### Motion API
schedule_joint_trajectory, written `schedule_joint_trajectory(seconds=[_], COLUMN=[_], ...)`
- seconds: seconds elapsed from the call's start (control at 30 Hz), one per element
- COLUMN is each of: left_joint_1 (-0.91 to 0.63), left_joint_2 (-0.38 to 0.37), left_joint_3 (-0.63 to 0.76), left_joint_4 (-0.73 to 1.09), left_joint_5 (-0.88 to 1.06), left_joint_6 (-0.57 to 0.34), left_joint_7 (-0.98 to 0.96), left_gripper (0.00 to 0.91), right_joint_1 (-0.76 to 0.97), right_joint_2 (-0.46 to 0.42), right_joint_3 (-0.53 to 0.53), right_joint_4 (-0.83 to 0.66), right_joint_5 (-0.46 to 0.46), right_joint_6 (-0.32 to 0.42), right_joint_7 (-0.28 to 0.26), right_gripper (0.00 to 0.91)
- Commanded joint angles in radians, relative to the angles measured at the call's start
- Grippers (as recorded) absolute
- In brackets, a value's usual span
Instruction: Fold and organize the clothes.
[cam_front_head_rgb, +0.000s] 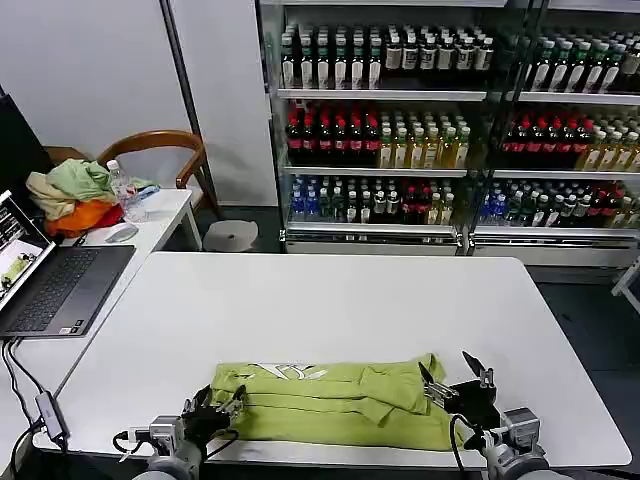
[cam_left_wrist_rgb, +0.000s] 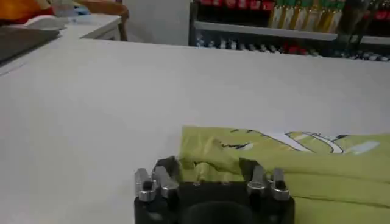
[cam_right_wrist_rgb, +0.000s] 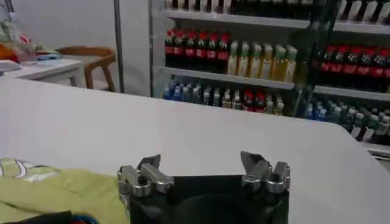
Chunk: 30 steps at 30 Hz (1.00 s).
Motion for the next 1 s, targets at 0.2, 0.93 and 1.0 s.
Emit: schedule_joint_trajectory(seconds=[0.2, 0.93, 1.0], left_joint_1=[-0.007, 0.063, 0.075], left_joint_2=[-0.019, 0.084, 0.093], left_joint_3=[0.041, -0.597, -0.658], left_joint_4=[0.009, 0.027, 0.039], left_joint_5=[0.042, 0.015, 0.017], left_joint_6=[0.006, 0.199, 0.222], left_joint_7=[0.012, 0.161, 0.172], left_gripper=[0.04, 0.04, 0.03], right_joint_1=[0.006, 0.066, 0.065], right_joint_2=[0.0, -0.035, -0.037], right_joint_3=[-0.008, 0.001, 0.004], right_joint_4=[-0.007, -0.022, -0.021], right_joint_5=[-0.017, -0.011, -0.011], right_joint_6=[0.004, 0.016, 0.02], right_joint_7=[0.004, 0.006, 0.005], right_gripper=[0.907, 0.907, 0.907])
